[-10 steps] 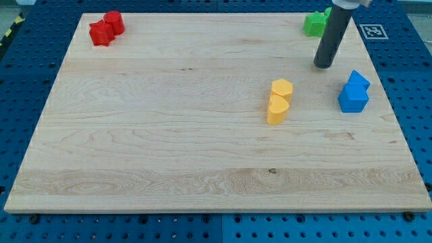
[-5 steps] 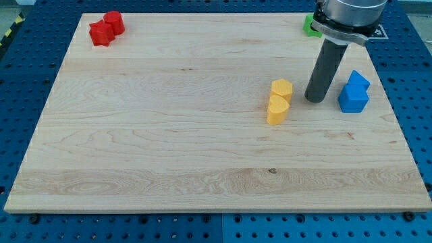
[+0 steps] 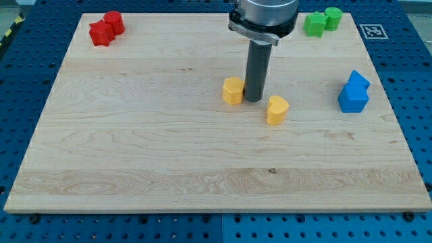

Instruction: Slide yellow hexagon towards center left

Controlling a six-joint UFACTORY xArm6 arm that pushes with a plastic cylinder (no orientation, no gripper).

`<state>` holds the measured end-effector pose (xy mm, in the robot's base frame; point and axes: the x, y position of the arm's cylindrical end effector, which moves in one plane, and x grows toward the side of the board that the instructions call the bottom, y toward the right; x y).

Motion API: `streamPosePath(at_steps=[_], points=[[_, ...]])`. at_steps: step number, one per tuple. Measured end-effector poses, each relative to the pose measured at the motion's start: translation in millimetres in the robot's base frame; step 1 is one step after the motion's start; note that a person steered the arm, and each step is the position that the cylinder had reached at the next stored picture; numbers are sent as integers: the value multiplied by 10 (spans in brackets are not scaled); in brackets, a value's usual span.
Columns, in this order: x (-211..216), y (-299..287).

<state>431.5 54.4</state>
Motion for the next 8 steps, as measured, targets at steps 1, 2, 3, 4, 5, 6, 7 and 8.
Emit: streamPosePath(at_steps=[1, 2, 3, 4, 5, 6, 7, 8], points=[[4, -118], [-18, -338], [-310, -544], [-399, -626], [-436, -779], [-436, -902], [-436, -1044], [-436, -1325]])
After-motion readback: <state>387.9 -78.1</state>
